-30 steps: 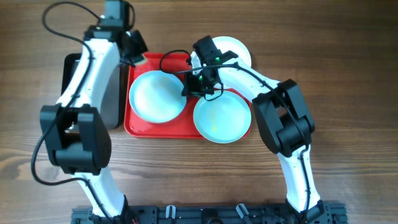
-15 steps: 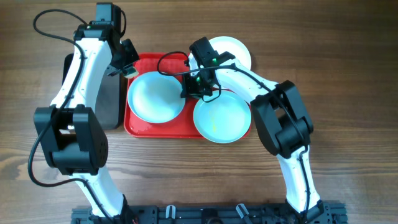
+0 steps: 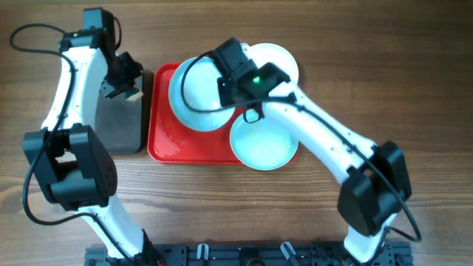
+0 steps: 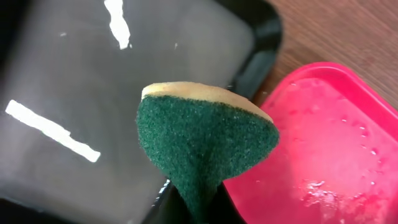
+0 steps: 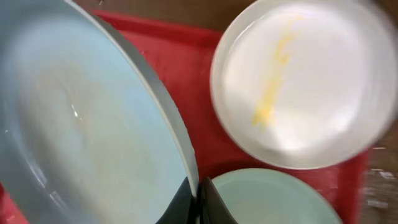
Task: Clean dirty plates on tray and stack at the side
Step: 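Lift the sponge away and lift the plate with the right gripper, then carry the plate right and set it on the table beside the tray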
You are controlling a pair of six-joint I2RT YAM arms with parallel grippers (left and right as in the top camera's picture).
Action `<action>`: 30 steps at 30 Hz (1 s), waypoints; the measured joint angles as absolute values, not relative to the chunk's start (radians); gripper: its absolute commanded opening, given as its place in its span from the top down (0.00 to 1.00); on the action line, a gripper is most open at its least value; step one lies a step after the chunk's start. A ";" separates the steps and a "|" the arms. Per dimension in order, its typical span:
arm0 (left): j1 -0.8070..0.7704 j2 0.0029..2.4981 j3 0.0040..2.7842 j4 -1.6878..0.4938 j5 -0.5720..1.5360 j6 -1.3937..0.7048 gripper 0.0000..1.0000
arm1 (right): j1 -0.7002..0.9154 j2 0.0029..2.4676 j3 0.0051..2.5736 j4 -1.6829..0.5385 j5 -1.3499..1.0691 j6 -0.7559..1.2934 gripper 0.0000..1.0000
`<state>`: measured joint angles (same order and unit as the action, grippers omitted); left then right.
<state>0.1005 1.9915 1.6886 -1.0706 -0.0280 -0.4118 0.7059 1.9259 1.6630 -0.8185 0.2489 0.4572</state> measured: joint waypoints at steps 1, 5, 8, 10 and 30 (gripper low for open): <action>0.105 1.991 1.689 -1.078 -0.029 -0.410 0.96 | 0.727 1.918 1.663 -0.825 0.307 0.455 0.96; 0.112 1.991 1.689 -1.100 -0.029 -0.409 0.96 | 0.804 1.917 1.663 -0.854 0.520 0.448 0.96; 0.112 1.991 1.689 -1.110 -0.029 -0.409 0.96 | 0.854 1.917 1.663 -0.854 0.663 0.444 0.96; 0.112 1.991 1.689 -1.119 -0.029 -0.409 0.96 | 0.889 1.917 1.663 -0.852 0.763 0.428 0.96; 0.112 1.991 1.689 -1.141 -0.029 -0.409 0.96 | 1.063 1.917 1.663 -0.746 1.300 0.173 0.96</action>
<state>0.1116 1.9915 1.6886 -1.1412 -0.0292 -0.4088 1.0630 1.9167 1.6627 -0.7460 1.3003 0.1730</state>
